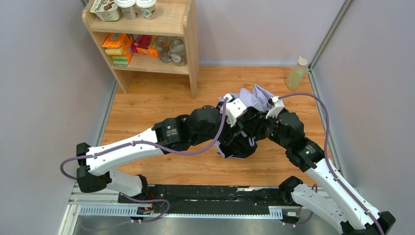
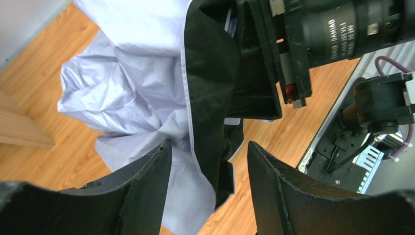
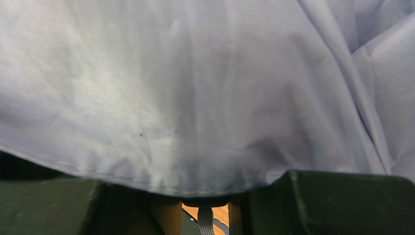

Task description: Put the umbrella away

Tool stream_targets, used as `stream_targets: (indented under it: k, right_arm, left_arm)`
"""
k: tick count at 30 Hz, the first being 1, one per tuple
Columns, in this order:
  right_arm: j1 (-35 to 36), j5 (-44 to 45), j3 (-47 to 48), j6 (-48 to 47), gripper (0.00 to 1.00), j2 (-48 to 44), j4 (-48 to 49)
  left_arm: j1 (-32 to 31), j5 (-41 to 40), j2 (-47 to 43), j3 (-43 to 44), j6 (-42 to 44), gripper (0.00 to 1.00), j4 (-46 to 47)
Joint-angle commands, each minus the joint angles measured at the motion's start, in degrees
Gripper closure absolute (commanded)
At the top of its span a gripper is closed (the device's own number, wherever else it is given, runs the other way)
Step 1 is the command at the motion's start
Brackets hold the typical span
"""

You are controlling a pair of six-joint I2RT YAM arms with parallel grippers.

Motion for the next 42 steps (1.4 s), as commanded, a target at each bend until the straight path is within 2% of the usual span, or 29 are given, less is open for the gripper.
stream_targets:
  k: [1, 6, 9, 11, 14, 17, 20, 24, 27, 29, 31, 34, 36, 37, 39, 40, 42]
  right_arm:
    - [-0.1, -1.1, 3.5, -0.2, 1.0, -1.9, 4.1]
    - [-0.1, -1.2, 4.0, 0.2, 1.0, -1.7, 4.6]
    - [-0.1, -1.4, 4.3, 1.0, 1.0, -0.8, 4.7]
    - [-0.1, -1.3, 4.2, 2.3, 1.0, -0.5, 5.0]
    - [-0.1, -0.3, 4.1, 4.8, 1.0, -0.3, 5.0]
    - [-0.1, 2.0, 3.7, 6.3, 1.0, -0.3, 4.1]
    - [-0.1, 10.9, 3.5, 8.6, 1.0, -0.2, 0.0]
    - [-0.1, 20.5, 1.6, 12.6, 1.0, -0.5, -1.9]
    - [-0.1, 25.7, 0.5, 15.3, 1.0, -1.0, -2.7]
    - [-0.1, 26.4, -0.6, 15.7, 1.0, -2.1, -0.7]
    - [-0.1, 26.6, -0.4, 15.6, 1.0, -1.9, -0.8]
    - [-0.1, 26.7, -0.1, 13.5, 1.0, -2.4, -0.7]
    - [-0.1, 20.6, -2.0, 7.8, 1.0, -3.4, 6.4]
    - [-0.1, 18.1, -2.0, 5.6, 1.0, -3.4, 7.7]
    - [-0.1, 17.6, -1.3, 3.3, 1.0, -2.9, 6.2]
    - [-0.1, 17.1, -0.9, 2.1, 1.0, -2.5, 5.2]
    - [-0.1, 14.1, -0.3, 0.9, 1.0, -2.1, 4.7]
  left_arm:
    - [1.1, -0.9, 2.3, 3.6, -3.4, 0.35, -2.9]
    - [1.1, -0.2, 4.8, 3.9, -3.4, 0.44, -2.4]
    - [0.8, -7.0, 6.9, 4.3, -0.8, 0.53, -3.0]
    - [0.9, -11.3, 8.4, 5.8, 1.1, 0.65, -4.1]
    - [-0.3, -16.8, 9.7, 8.9, 4.3, 0.76, -4.2]
    - [-1.1, -22.0, 10.4, 10.9, 5.8, 1.0, -3.3]
    - [-2.6, -30.3, 8.7, 11.2, 8.8, 1.0, -1.4]
    - [-4.9, -38.8, 3.0, 5.8, 14.5, 1.0, 7.5]
    - [-6.7, -45.9, -1.1, -2.3, 21.0, 1.0, 20.5]
    - [-7.5, -50.3, -3.4, -7.1, 28.4, 1.0, 28.7]
    - [-7.6, -50.2, -5.6, -9.6, 26.8, 1.0, 31.1]
    - [-7.6, -48.0, -8.5, -11.3, 20.9, 1.0, 24.8]
    - [-7.6, -43.5, -10.6, -12.7, 12.8, 1.0, 18.4]
    - [-7.6, -37.3, -11.7, -13.3, 9.2, 1.0, 17.3]
    - [-7.1, -27.0, -14.9, -13.0, 3.6, 0.59, 14.3]
    - [-7.0, -24.6, -15.2, -12.2, 2.6, 0.31, 13.4]
    - [-6.9, -20.1, -14.7, -10.0, 2.5, 0.3, 11.3]
